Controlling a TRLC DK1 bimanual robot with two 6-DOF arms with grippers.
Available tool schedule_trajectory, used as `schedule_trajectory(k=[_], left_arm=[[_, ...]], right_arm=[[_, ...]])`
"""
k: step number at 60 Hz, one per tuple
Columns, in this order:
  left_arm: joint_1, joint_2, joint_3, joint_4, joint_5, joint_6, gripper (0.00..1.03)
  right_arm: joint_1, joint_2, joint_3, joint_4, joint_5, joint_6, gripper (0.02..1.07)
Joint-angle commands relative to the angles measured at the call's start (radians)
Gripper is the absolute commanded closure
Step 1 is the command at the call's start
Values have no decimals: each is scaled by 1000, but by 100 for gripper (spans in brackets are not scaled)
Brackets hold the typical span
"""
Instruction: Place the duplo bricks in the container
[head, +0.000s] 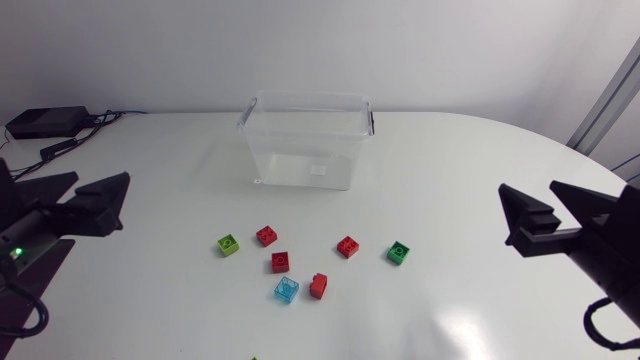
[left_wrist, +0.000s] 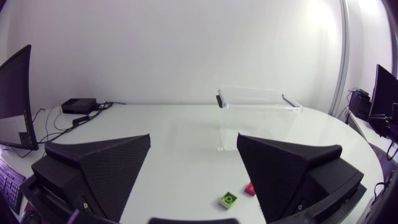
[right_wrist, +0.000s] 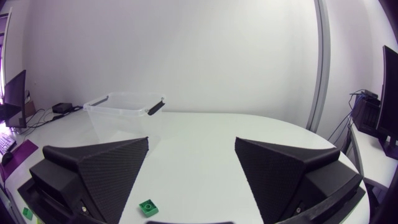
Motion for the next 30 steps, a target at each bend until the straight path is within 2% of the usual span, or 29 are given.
schedule_trajectory(k=[1,8,15,19,25,30], left_arm=[[-6,94,73,-25,-1,-10,8],[-6,223,149,-97,7,-9,9],[-6,373,223,-175,48,-7,9],[-3,452,241,-185,83,-7,11],[34,605,272,-182,185,-4,12],[34,709,298,-188,200,25,12]], right_arm=[[7,104,56,-21,-14,15,6],[7,221,108,-54,-26,15,6],[7,313,146,-92,-55,15,6],[7,348,157,-100,-72,15,6],[-3,410,178,-123,-104,11,6],[-14,462,197,-144,-126,4,6]])
